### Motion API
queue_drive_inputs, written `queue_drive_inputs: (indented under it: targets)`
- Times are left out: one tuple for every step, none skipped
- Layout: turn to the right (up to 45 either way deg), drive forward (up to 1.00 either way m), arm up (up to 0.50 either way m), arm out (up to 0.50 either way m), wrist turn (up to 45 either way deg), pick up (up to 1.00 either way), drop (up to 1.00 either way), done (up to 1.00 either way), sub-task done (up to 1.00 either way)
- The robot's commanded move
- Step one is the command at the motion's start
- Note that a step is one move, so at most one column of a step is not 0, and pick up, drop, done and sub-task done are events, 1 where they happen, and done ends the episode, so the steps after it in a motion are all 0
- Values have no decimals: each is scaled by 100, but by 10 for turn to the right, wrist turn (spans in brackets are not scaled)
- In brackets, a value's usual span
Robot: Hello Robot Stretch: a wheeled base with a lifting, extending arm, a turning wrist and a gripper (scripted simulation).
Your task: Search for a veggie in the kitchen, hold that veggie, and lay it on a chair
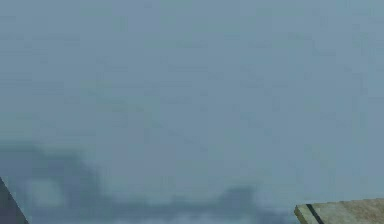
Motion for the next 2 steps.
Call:
queue_drive_inputs:
  targets:
    - [0,0,0,0,150,0,0,0,0]
    - [0,0,-10,0,0,0,0,0,0]
